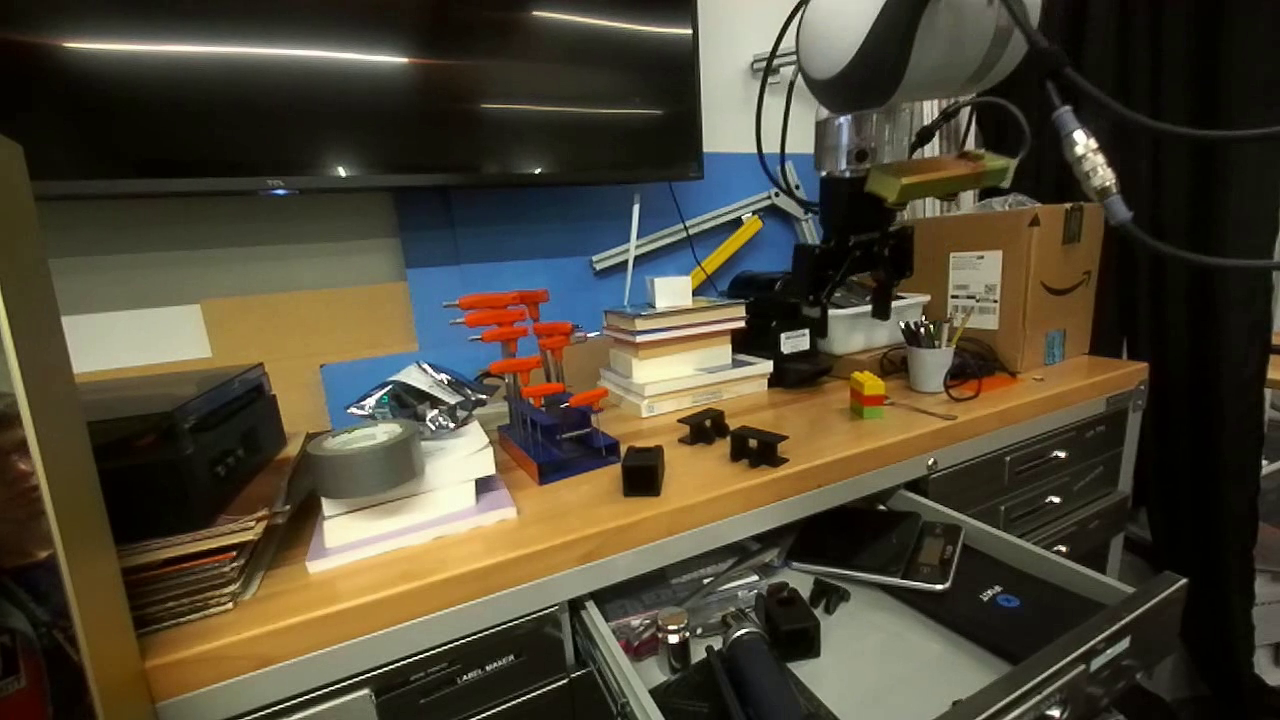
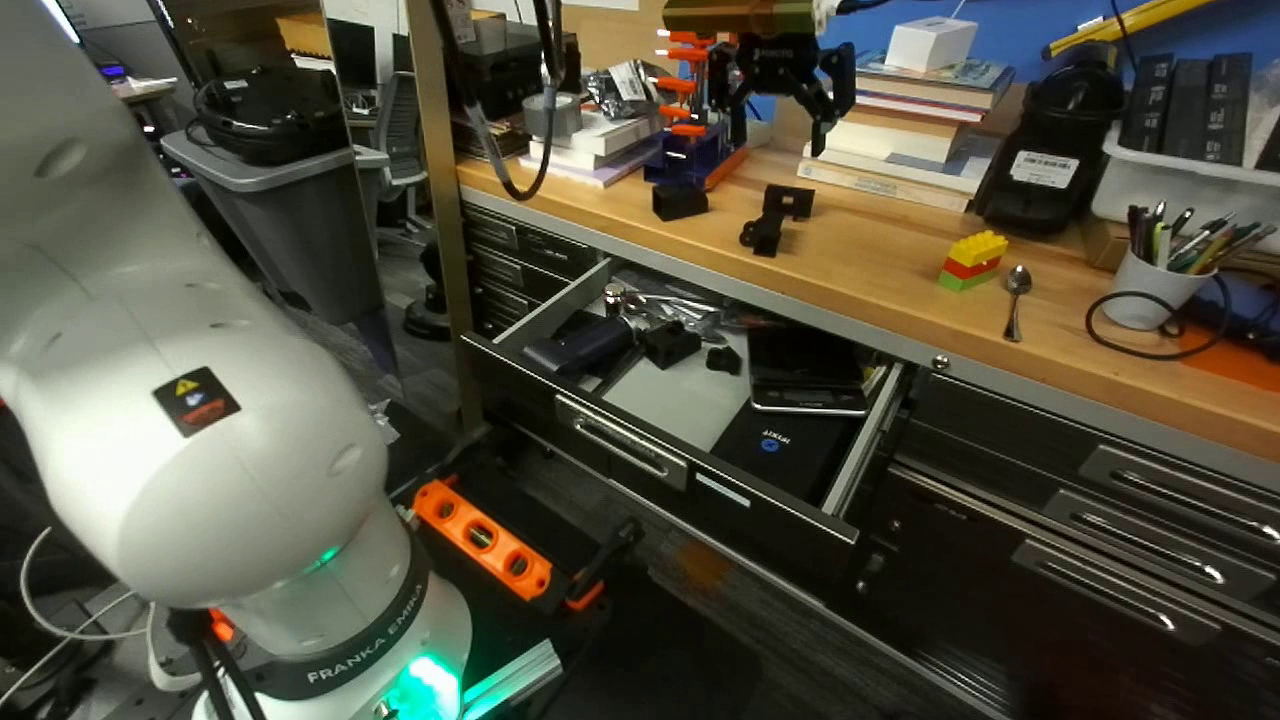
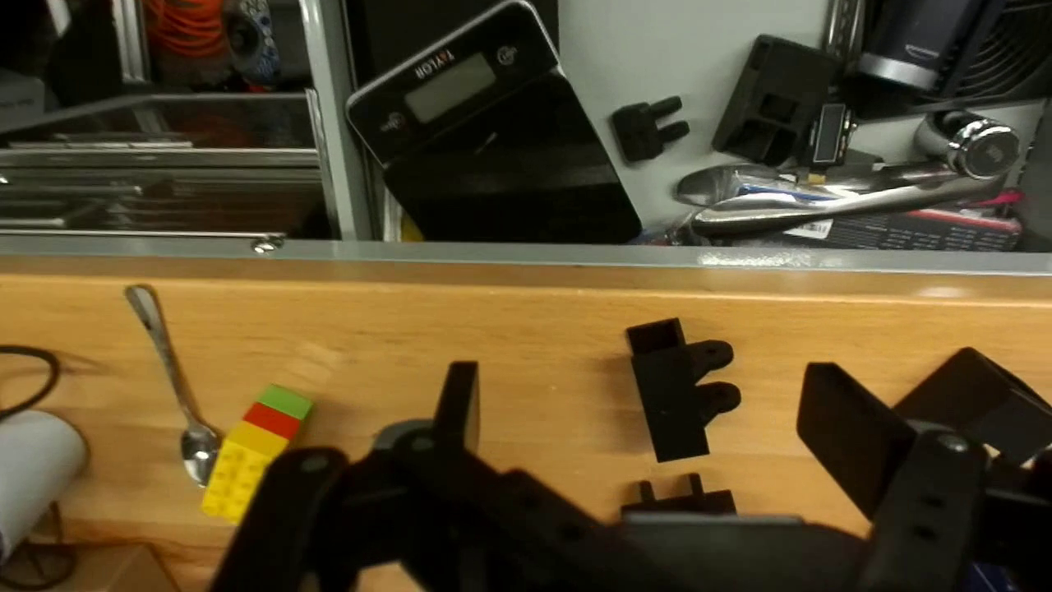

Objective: Pick up the three black objects from the countertop, put them in the drawer and close the drawer.

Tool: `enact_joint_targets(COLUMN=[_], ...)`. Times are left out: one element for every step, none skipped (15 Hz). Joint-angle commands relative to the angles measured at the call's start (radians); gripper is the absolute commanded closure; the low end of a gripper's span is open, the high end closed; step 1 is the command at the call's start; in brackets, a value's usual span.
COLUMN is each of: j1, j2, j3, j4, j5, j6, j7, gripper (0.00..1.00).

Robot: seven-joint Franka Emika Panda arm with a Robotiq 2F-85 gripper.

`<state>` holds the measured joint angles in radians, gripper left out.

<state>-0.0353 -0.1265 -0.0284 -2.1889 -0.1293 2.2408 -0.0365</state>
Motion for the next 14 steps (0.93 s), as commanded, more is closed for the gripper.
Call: enact_joint_targets(j1=[0.017, 0.017, 0.017, 0.014, 0.012, 0.008, 0.004, 0.001, -0.003, -0.007, -0.012, -0.018, -0.026, -0.034], j2=[0.087, 0.109, 0.132, 0.148, 0.166, 0.184, 0.203, 0.222, 0.245, 0.264, 0.288, 0.309, 0.334, 0.364], j3=[-0.009, -0.007, -0.005, -0.003, 0.001, 0.004, 0.007, 0.011, 0.015, 0.018, 0.023, 0.028, 0.033, 0.039], j4=[0.022, 0.024, 0.027, 0.029, 0.032, 0.038, 0.049, 0.058, 0.073, 0.087, 0.104, 0.122, 0.145, 0.171], j5=[0.097, 0.126, 0.161, 0.191, 0.22, 0.252, 0.285, 0.313, 0.341, 0.361, 0.379, 0.394, 0.406, 0.414], j6=[0.14, 0.167, 0.192, 0.209, 0.226, 0.235, 0.24, 0.243, 0.238, 0.232, 0.227, 0.221, 0.214, 0.206], j7=[-0.126, -0.158, -0.194, -0.226, -0.26, -0.295, -0.331, -0.361, -0.391, -0.414, -0.435, -0.456, -0.474, -0.488], gripper=[0.0, 0.0, 0.0, 0.0, 0.0, 0.0, 0.0, 0.0, 0.0, 0.0, 0.0, 0.0, 0.0, 0.0])
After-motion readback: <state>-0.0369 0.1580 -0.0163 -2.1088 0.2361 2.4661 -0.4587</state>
